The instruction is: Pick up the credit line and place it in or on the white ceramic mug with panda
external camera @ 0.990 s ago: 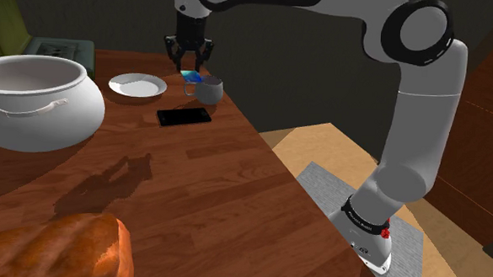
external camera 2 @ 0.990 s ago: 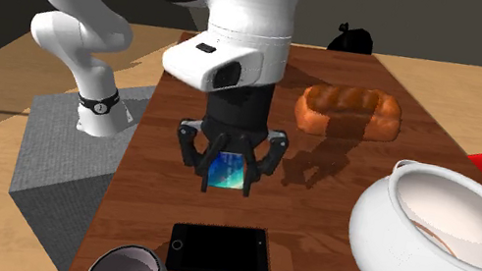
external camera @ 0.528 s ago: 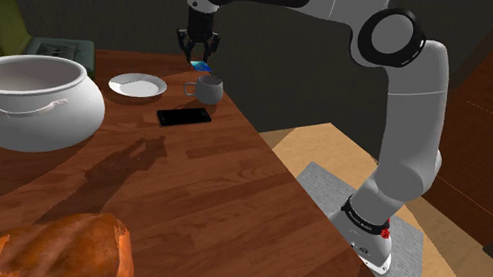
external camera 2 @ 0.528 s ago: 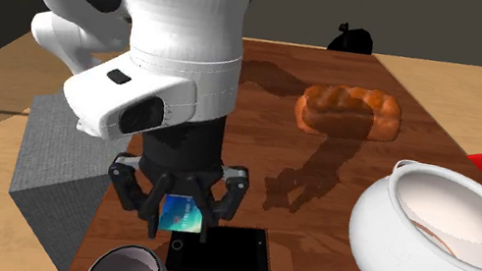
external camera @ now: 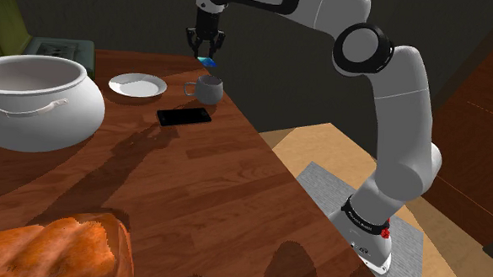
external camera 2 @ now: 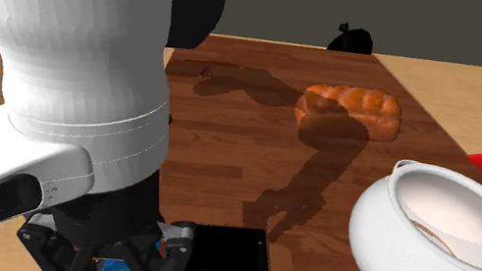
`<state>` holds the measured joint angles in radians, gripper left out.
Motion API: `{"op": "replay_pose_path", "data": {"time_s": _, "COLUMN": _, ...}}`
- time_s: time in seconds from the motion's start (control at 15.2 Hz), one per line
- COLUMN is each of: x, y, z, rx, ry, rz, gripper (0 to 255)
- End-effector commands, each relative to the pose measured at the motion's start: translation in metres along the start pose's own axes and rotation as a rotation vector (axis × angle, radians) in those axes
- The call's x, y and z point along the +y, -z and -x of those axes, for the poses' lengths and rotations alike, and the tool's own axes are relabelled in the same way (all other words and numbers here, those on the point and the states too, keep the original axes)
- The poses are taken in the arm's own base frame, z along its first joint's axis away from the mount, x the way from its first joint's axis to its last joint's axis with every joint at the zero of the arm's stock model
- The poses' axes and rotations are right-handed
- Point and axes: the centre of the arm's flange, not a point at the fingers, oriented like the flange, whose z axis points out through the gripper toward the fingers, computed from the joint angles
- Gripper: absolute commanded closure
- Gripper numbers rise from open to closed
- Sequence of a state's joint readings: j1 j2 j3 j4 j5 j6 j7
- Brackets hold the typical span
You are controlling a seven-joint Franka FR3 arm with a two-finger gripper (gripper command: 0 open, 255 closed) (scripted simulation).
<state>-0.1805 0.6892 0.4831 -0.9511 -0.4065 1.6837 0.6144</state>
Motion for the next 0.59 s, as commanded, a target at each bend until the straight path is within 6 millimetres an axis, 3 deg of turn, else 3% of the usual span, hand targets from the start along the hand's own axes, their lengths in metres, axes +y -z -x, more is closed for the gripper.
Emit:
{"op": "replay_pose_path", "data": {"time_s": 0.0, "x": 0.0, "y": -0.01, "z": 0.0, "rx": 0.0, "ry": 0.001, "rz": 0.0, "gripper": 255}}
{"op": "replay_pose_path", "data": {"time_s": 0.53, "x": -0.001, "y": -0.052, "z": 0.006, "rx": 0.0, "ry": 0.001, "rz": 0.0, "gripper": 255}}
